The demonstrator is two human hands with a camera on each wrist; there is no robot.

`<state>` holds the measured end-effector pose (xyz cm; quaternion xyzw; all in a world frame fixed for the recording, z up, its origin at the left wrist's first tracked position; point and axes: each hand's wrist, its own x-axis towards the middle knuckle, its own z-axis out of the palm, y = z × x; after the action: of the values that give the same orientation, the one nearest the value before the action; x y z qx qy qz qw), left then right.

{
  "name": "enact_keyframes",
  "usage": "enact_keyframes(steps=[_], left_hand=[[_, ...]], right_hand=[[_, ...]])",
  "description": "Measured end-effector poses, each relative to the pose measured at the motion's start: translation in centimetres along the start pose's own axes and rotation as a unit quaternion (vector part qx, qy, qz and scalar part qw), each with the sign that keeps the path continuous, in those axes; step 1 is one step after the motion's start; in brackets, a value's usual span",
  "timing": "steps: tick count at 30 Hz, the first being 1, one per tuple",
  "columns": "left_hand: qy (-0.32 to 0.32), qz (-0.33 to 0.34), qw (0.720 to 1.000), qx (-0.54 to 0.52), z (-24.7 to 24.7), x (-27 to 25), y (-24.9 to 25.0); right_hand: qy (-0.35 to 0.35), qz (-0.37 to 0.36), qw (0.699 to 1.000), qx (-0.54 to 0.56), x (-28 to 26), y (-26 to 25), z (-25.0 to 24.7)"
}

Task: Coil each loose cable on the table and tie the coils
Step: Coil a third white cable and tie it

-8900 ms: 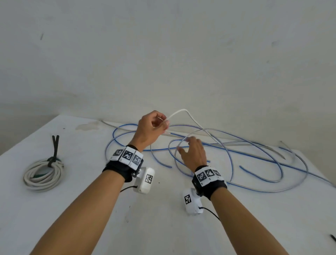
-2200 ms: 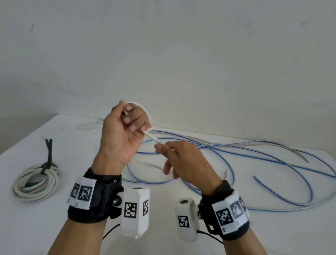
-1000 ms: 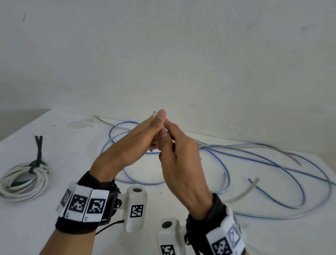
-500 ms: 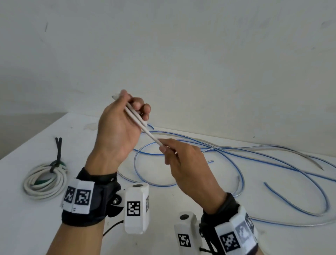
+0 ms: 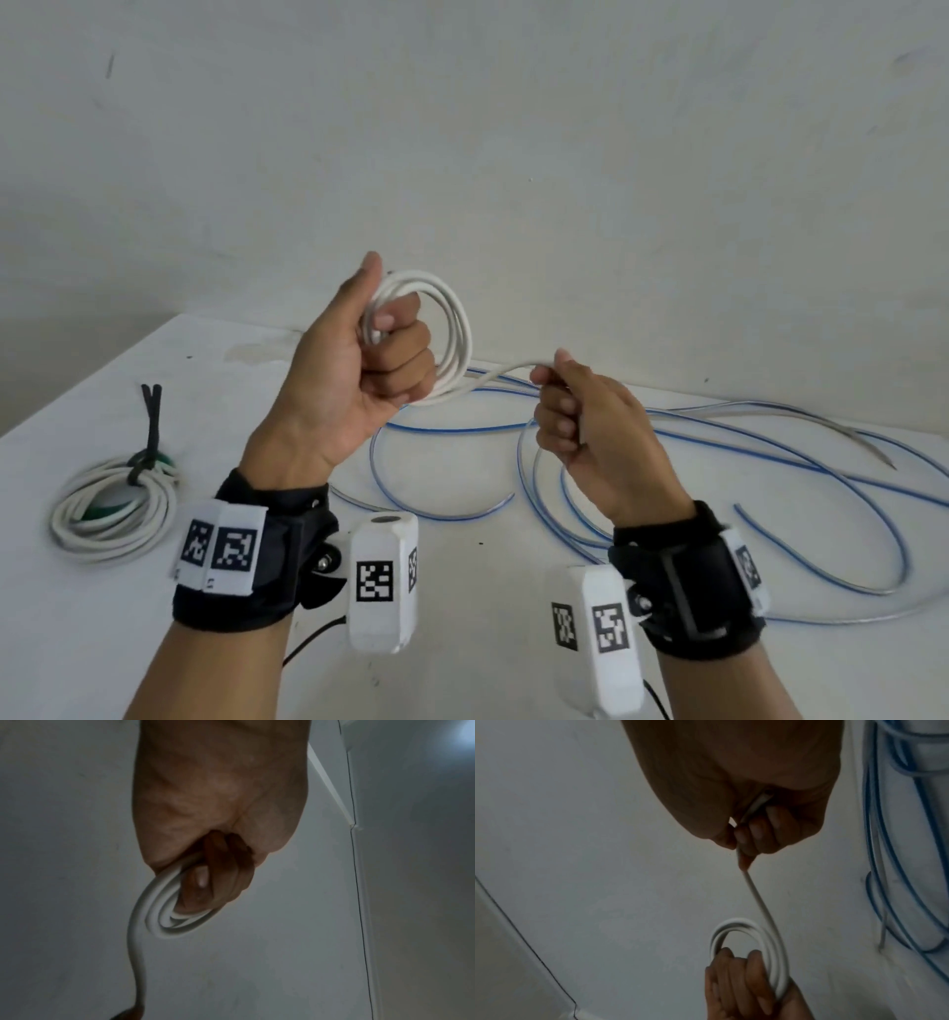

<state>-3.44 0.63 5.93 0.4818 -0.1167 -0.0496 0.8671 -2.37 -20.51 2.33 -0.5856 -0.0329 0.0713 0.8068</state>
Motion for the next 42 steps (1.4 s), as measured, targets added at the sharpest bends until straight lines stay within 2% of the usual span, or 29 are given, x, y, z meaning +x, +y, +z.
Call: enact_keyframes(steps=[1, 3, 6, 12, 18, 20, 22, 24, 27, 28, 32, 37, 39, 42], left_hand=[[0.003, -0.005, 1.000, 0.012, 0.2, 0.1, -0.2], [0.012, -0.010, 0.999, 0.032, 0.6, 0.1, -0.5], [0.010, -0.016, 0.999, 0.051, 0.7, 0.1, -0.6], [0.013, -0.009, 0.990, 0.141, 1.0, 0.1, -1.2], [0.011, 0.004, 0.979, 0.203, 1.9, 0.3, -2.5], [0.020, 0.007, 0.977, 0.211, 2.4, 0.3, -2.7], [0.013, 0.006, 0.979, 0.205, 2.6, 0.3, -2.7], [0.001, -0.002, 0.980, 0.197, 2.7, 0.2, -2.8], [-0.028, -0.034, 0.986, 0.160, 3.2, 0.0, -3.0], [-0.032, -0.045, 0.988, 0.145, 3.5, 0.0, -3.1], [-0.022, -0.089, 0.991, 0.093, 4.1, 0.3, -3.4], [-0.030, -0.119, 0.992, 0.034, 3.5, 0.3, -3.0], [-0.030, -0.128, 0.990, 0.041, 3.4, 0.1, -2.4], [0.018, -0.123, 0.987, 0.105, 3.8, -0.3, -2.3]], right_hand=[[-0.006, 0.001, 1.000, 0.003, -0.1, -0.2, 0.0], [-0.005, -0.035, 0.998, -0.057, -0.3, -0.1, 0.3], [0.022, -0.082, 0.989, -0.124, -0.7, 0.0, 1.0], [0.024, -0.086, 0.991, -0.096, -1.1, -1.1, 0.5], [-0.082, -0.044, 0.995, -0.021, -2.0, -2.5, 0.8], [-0.103, -0.082, 0.990, -0.053, -2.0, -2.3, 0.8], [-0.078, -0.161, 0.971, -0.158, -1.9, -1.9, 1.1], [-0.018, -0.245, 0.938, -0.243, -1.8, -1.3, 1.5], [0.078, -0.358, 0.884, -0.291, -1.6, -0.7, 1.9], [0.094, -0.375, 0.875, -0.291, -1.7, -0.6, 1.9], [0.108, -0.385, 0.873, -0.280, -1.8, -0.7, 1.6], [0.086, -0.439, 0.823, -0.350, -1.4, -0.3, 1.5], [0.073, -0.457, 0.804, -0.373, -1.3, -0.1, 1.6], [0.067, -0.487, 0.779, -0.389, -1.1, 0.5, 1.8]])
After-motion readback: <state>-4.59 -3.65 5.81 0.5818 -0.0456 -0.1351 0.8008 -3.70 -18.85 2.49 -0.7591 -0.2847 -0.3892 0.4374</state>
